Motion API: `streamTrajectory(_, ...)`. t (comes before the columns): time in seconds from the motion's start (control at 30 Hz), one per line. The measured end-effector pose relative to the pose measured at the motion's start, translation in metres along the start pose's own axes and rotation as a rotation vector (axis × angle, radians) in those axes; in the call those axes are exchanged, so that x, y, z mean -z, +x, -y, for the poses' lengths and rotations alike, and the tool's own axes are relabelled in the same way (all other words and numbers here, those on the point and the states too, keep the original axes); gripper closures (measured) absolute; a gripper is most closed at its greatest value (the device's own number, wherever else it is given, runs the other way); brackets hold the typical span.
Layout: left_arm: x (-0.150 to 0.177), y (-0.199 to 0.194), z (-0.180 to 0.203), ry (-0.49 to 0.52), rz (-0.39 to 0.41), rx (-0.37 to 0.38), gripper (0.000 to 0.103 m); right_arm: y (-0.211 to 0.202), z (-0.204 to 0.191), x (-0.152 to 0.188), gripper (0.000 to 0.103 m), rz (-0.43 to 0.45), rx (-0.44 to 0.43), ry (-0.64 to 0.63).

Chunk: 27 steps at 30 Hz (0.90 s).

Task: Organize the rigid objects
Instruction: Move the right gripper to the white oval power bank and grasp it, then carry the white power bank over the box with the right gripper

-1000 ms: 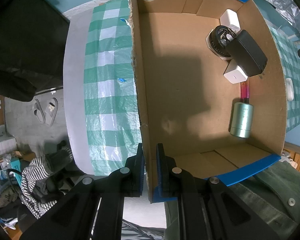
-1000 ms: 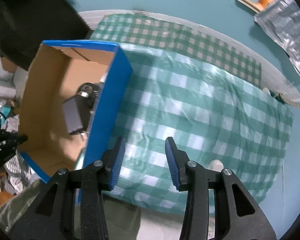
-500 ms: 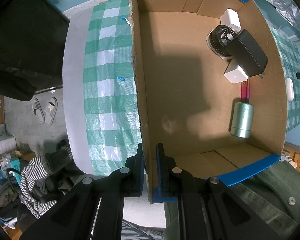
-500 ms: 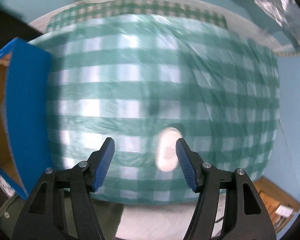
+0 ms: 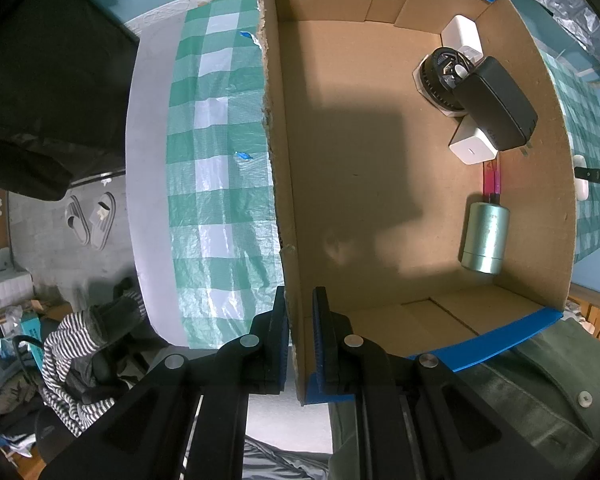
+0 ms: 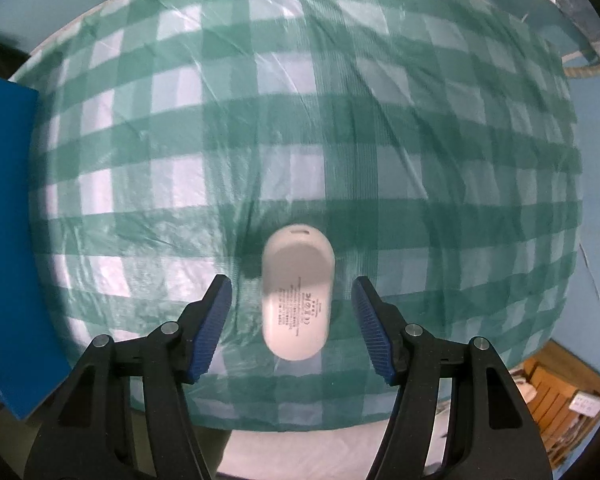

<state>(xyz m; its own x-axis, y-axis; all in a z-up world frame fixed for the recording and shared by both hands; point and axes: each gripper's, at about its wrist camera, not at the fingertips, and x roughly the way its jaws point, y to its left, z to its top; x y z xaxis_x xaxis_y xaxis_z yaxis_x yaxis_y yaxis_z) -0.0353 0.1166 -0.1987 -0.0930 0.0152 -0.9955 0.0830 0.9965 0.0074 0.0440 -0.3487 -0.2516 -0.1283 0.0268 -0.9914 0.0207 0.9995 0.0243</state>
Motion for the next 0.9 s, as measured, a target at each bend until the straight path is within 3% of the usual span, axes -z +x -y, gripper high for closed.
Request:
streamTrajectory(0.1, 0.001, 0.000, 0.000, 0.001, -0.002, -0.001, 0.092, 0.008, 0.007, 0.002, 0.060, -0.012, -0.012, 0.021)
streamTrajectory(0.37, 0.002, 0.000, -0.001, 0.008, -0.004, -0.002, 0.092, 0.010, 0.019, 0.000, 0.066, 0.005, -0.010, 0.023)
streamTrajectory(0.57, 0.002, -0.001, 0.000, 0.009, 0.002, 0.000, 0.092, 0.009, -0.003, 0.008, 0.066, -0.002, -0.017, 0.022)
streamTrajectory(0.9, 0.002, -0.003, 0.000, 0.013, 0.011, 0.001, 0.092, -0.042, -0.034, 0.007, 0.066, 0.046, -0.039, -0.052)
